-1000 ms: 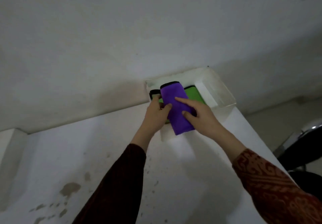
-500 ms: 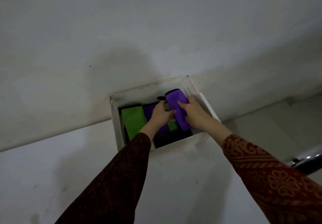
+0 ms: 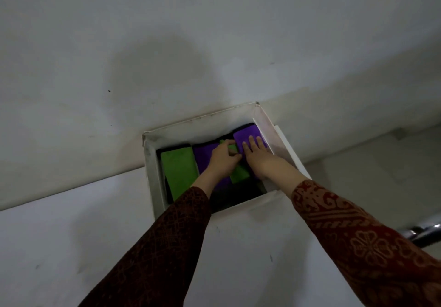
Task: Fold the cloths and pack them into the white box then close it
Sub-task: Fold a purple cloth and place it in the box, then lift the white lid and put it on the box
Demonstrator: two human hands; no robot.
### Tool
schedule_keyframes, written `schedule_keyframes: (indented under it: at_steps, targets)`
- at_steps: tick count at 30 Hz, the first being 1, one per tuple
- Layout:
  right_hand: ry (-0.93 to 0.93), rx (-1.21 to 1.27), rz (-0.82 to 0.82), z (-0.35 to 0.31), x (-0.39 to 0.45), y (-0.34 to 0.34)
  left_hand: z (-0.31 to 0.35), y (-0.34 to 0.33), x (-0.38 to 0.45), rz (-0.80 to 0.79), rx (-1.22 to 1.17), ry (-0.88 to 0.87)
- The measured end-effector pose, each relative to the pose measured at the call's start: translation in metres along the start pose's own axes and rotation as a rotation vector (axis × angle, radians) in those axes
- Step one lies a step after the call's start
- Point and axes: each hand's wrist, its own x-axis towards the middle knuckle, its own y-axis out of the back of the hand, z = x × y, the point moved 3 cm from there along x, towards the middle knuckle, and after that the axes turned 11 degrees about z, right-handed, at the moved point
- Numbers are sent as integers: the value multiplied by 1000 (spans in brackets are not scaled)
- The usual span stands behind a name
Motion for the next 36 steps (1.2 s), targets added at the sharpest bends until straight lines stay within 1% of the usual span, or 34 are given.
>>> schedule_keyframes:
  at_steps: [3, 5, 9, 12, 17, 19, 24, 28, 32, 34, 36]
  targets:
    - [-36, -7, 15, -5, -1, -1, -1, 17, -11, -18, 121, -105]
    - [-42, 1, 59, -9, -9, 1, -2, 36, -23, -21, 218, -192]
    - [-48, 91, 125, -11, -31, 13, 0, 74, -49, -28, 526, -392]
    - [15, 213, 194, -36, -55, 26, 3, 104, -75, 63, 720, -487]
    - [199, 331, 367, -113, -95, 51, -9, 169, -129, 226, 888, -550]
    - [259, 377, 390, -147, -106, 56, -21, 196, -150, 286, 905, -543]
    - [416, 396, 418, -239, -129, 56, -75, 266, -200, 403, 945, -443]
    - [490, 408, 376, -330, -152, 47, -133, 336, -246, 494, 936, -356]
    - [521, 468, 316, -416, -172, 35, -196, 401, -280, 551, 897, -232]
    - [543, 479, 279, -472, -179, 26, -236, 442, -298, 575, 882, -167]
    - [549, 503, 251, -507, -183, 18, -266, 469, -308, 590, 854, -126]
